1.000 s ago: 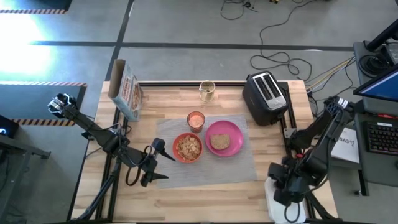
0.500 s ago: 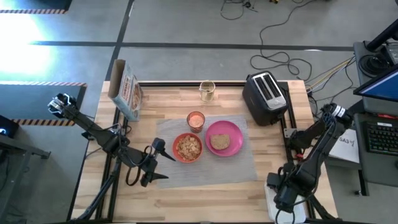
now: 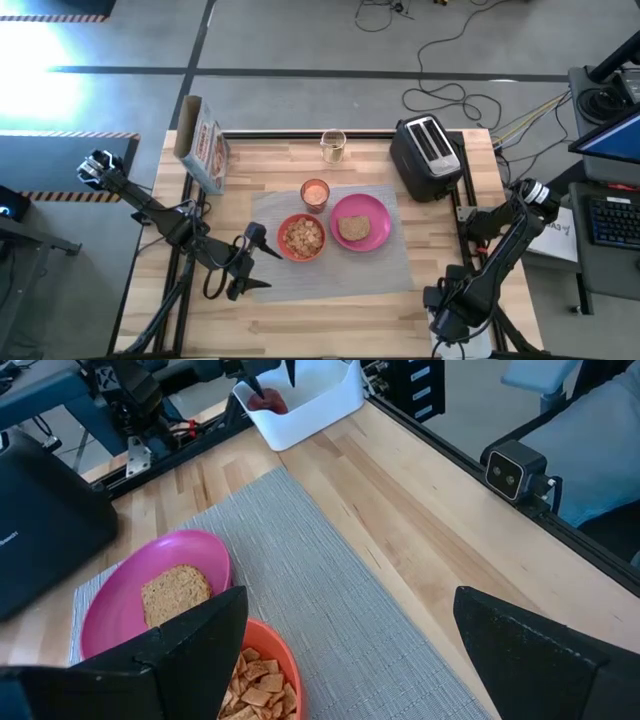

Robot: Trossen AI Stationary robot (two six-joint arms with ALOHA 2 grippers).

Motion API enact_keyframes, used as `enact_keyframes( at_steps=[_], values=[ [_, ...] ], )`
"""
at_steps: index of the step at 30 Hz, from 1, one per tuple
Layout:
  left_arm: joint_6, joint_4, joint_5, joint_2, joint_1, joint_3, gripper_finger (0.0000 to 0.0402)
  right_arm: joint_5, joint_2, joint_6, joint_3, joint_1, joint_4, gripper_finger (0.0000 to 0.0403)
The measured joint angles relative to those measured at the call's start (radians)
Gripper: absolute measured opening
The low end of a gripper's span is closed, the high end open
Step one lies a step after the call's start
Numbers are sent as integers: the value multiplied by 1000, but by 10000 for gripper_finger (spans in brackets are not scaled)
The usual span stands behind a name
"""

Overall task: Arrange a breakfast setting
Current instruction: Put the red apple on the gray table mat

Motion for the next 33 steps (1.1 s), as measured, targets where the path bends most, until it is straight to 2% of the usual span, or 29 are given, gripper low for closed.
enact_keyframes(
  at_steps=[8, 14, 23, 27, 33],
  values=[
    [0, 0, 0, 0, 0, 0, 336, 8, 9, 11, -4, 0, -130, 238],
    [0, 0, 0, 0, 0, 0, 336, 8, 7, 114, -16, 0, -124, 238],
    [0, 0, 0, 0, 0, 0, 336, 1, 2, 55, -20, 2, -96, 237],
    [0, 0, 0, 0, 0, 0, 336, 43, 9, 72, -21, 2, -94, 235],
    [0, 0, 0, 0, 0, 0, 336, 22, 9, 279, -27, -5, -101, 237]
  ],
)
